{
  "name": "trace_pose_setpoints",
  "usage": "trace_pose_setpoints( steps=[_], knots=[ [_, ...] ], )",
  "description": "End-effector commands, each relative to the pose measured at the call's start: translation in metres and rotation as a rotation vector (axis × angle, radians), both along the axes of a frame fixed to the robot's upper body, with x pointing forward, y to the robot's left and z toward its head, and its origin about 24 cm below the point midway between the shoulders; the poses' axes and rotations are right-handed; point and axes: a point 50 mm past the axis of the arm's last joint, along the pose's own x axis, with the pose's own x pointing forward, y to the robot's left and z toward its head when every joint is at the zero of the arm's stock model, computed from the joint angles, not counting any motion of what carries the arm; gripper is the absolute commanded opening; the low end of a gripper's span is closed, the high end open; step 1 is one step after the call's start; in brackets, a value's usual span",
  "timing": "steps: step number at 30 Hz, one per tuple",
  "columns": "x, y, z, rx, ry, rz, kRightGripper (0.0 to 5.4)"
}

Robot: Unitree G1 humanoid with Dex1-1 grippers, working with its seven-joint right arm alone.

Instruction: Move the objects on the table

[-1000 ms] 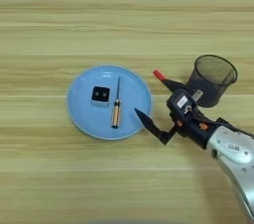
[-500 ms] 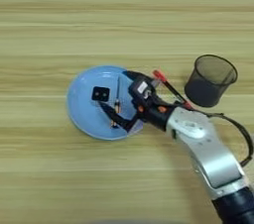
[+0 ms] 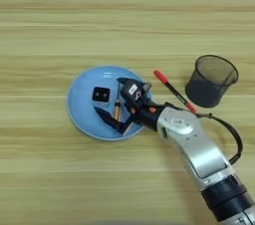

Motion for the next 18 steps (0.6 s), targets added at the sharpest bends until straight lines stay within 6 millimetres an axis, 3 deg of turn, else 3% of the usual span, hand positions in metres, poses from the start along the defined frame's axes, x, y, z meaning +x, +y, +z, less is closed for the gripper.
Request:
trace_pose_setpoints(
  steps=[1, 18],
  knots=[
    [0.017, 0.008, 0.025, 0.027, -0.123, 0.01, 5.37],
    [0.017, 0.014, 0.01, 0.086, -0.007, 0.049, 5.37]
  ],
)
